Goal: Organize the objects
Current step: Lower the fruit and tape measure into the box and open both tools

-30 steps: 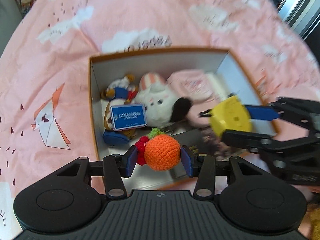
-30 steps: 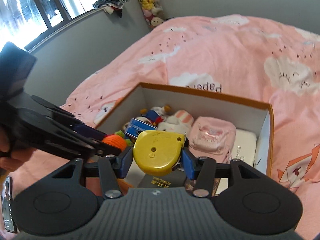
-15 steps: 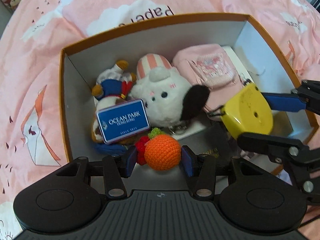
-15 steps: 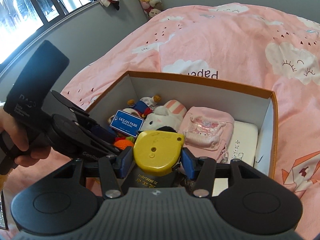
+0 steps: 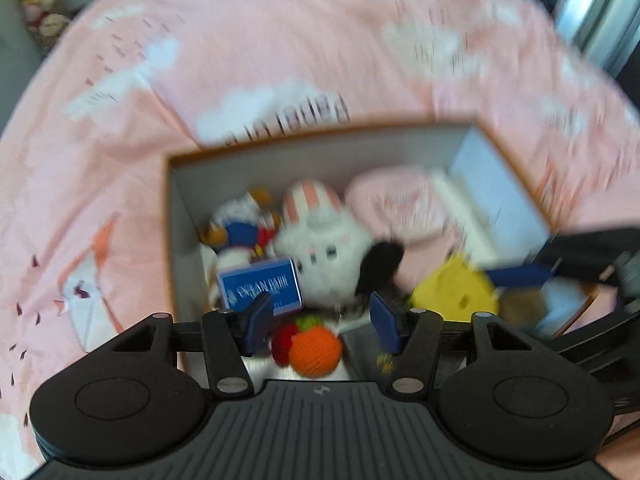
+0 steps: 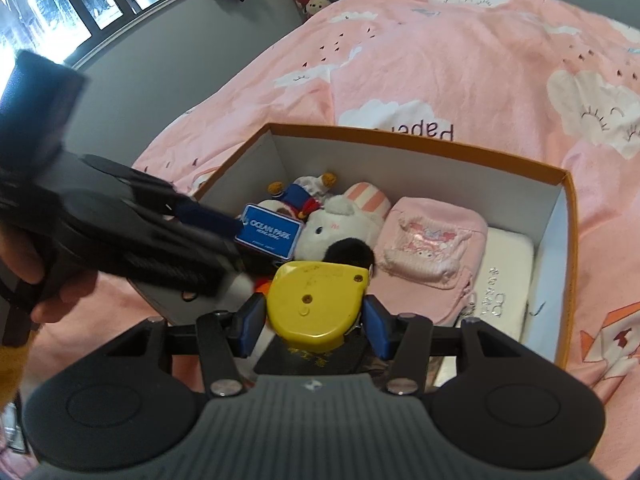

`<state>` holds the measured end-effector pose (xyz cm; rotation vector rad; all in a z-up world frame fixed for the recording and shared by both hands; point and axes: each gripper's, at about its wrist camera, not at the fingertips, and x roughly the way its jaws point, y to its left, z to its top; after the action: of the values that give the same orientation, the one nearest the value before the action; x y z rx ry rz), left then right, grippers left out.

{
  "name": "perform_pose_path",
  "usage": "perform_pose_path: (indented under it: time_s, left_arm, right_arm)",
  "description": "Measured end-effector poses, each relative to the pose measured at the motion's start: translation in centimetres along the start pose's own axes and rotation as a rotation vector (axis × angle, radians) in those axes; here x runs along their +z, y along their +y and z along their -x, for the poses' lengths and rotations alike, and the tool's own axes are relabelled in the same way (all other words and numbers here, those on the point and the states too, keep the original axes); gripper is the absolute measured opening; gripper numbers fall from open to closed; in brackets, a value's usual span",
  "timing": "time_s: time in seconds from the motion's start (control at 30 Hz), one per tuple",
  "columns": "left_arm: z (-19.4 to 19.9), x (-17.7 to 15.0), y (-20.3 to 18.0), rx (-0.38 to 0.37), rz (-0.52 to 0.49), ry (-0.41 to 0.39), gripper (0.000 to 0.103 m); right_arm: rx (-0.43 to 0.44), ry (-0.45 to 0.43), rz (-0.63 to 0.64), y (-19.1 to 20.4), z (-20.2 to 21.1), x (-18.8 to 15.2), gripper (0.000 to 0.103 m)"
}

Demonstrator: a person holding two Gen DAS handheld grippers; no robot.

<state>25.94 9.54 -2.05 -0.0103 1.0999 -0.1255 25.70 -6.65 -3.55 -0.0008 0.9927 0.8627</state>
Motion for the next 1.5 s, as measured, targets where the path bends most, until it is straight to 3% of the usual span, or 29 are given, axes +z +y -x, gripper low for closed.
perform_pose_path:
  time_s: [0.1, 0.3, 0.43, 0.53, 0.93, 1.17, 1.27, 1.33, 1.5]
  left_arm:
    - [2.7, -0.7, 1.6, 0.009, 0.087, -0.102, 0.065]
    - [4.9, -2.9, 5.1, 0.098, 0.281, -0.231, 0.065]
    - [4.9, -4.9, 6.9, 0.094, 0.390, -0.256, 0.065]
    - [4.6, -5.8, 7.7, 0.110, 0.435, -0.272, 0.065]
    - [4.1, -7.1, 8.2, 0.089, 0.457, -0.283, 0.063]
    - [4.5, -7.4, 8.0, 0.088, 0.460, -0.285, 0.063]
    - [5.2, -7.5, 7.6, 0.086, 0.457, -0.295, 0.063]
    - [5.7, -7.7, 7.3, 0.085, 0.460, -0.304, 0.063]
    - [6.4, -8.1, 6.8, 0.092, 0.461, -0.304, 0.063]
  right_arm:
    - [0.042, 0.028, -0.040, 0.4, -0.6, 0.8, 0.055]
    - [0.104, 0.099, -0.079, 2.8, -4.0, 2.0, 0.055]
    - [0.149, 0.173, -0.157, 3.8, -7.0, 2.3, 0.055]
    - [0.124, 0.209, -0.204, 4.5, -8.8, 2.3, 0.055]
    - [0.093, 0.310, -0.305, 5.4, -11.9, 2.4, 0.056]
    - [0.093, 0.277, -0.298, 5.7, -10.9, 2.5, 0.057]
    - [0.080, 0.255, -0.284, 5.8, -9.8, 2.5, 0.053]
    - [0.075, 0.246, -0.266, 6.1, -9.4, 2.4, 0.037]
    - [0.031, 0.201, -0.217, 5.8, -8.8, 2.6, 0.030]
